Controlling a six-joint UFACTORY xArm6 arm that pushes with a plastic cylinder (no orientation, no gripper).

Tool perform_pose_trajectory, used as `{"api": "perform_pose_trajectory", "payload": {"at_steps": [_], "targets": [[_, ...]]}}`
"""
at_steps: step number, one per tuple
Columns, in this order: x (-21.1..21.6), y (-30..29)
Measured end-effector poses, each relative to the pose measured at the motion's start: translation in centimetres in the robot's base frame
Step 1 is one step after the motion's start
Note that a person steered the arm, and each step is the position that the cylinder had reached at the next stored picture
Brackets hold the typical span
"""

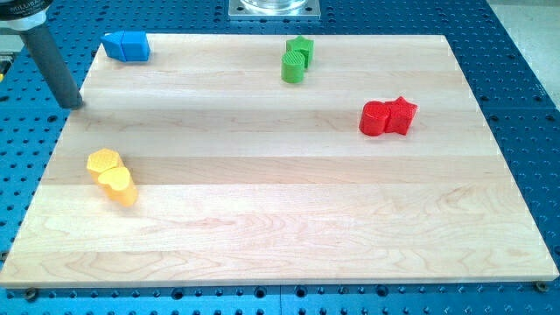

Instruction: Separate the blue triangle from the blue cube

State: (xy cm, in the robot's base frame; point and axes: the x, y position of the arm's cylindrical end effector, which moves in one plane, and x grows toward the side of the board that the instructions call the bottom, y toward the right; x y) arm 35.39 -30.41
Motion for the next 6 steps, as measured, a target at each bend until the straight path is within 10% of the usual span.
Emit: {"api": "perform_pose_trajectory", "payload": {"at_steps": [4, 6], "targets": [[-13.9, 0.2], [-7.8, 5.9]]}}
